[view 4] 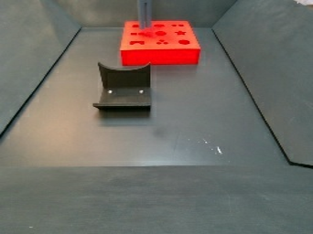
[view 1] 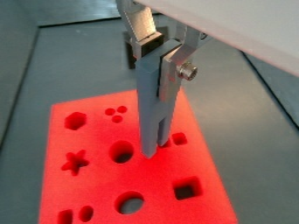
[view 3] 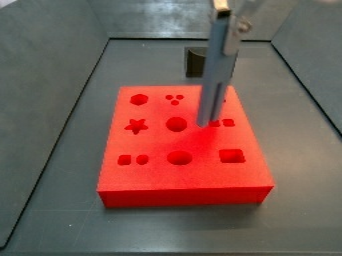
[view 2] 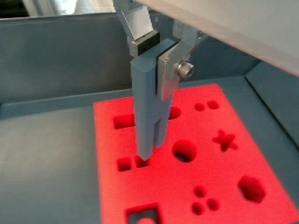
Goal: Insert the double-square object.
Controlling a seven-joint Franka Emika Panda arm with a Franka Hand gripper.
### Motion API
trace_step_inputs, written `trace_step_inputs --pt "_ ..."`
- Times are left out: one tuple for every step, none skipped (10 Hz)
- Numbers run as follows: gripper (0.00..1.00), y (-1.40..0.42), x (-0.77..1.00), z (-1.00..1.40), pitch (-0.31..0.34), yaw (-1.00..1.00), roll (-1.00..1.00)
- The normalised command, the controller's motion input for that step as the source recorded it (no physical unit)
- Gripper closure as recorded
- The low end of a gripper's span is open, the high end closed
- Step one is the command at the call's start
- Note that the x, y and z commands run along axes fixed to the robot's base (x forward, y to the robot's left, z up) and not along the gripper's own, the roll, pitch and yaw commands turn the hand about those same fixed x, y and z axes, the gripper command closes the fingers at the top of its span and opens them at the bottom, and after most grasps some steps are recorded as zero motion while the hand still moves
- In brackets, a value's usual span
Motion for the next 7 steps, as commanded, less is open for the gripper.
trace_step_inputs --pt "1.0 0.0 0.0 -0.12 -0.004 -1.0 0.0" --pt "1.0 0.0 0.0 -0.1 -0.003 -1.0 0.0" --pt "1.0 0.0 0.0 -0.07 -0.003 -1.0 0.0" --pt "1.0 0.0 0.0 -0.05 0.0 -1.0 0.0" --pt "1.0 0.0 0.0 -0.05 0.0 -1.0 0.0" --pt "1.0 0.0 0.03 -0.03 0.0 -1.0 0.0" --pt "1.0 0.0 0.3 0.0 0.0 -0.78 0.01"
